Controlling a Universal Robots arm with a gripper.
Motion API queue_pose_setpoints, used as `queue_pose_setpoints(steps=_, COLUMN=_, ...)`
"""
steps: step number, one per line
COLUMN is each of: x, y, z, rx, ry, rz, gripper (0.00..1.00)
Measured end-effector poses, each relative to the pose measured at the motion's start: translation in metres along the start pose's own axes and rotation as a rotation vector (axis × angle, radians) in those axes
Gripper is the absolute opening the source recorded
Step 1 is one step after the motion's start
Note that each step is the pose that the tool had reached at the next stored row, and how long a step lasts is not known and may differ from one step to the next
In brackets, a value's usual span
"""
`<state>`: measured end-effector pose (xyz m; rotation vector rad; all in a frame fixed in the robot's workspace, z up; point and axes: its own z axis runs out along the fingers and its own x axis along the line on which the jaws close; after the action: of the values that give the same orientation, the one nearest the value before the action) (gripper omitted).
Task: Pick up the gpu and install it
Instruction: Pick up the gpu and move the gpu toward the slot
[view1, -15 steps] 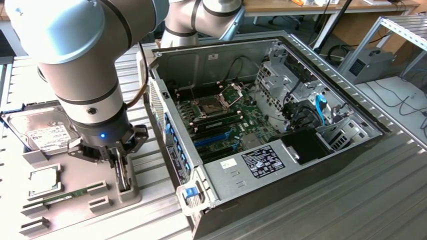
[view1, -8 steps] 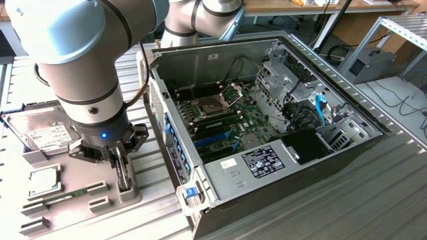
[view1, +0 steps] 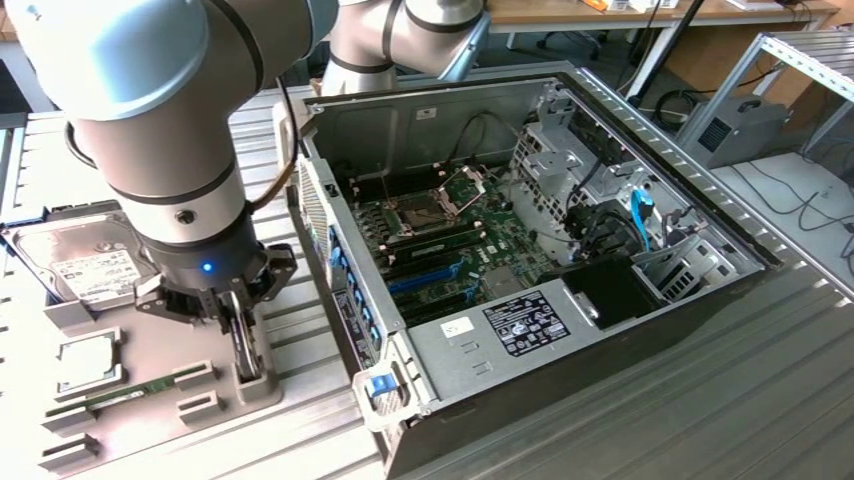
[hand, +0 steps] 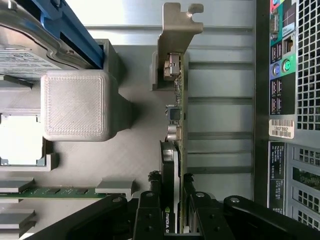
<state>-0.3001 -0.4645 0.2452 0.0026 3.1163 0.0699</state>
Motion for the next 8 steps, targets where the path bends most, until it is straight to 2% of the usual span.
queue_pose_setpoints(steps=8, x=0.000, y=0.0009, z=-0.0185, rx=0.0027, ry=0.0002, rz=-0.001, gripper=0.27)
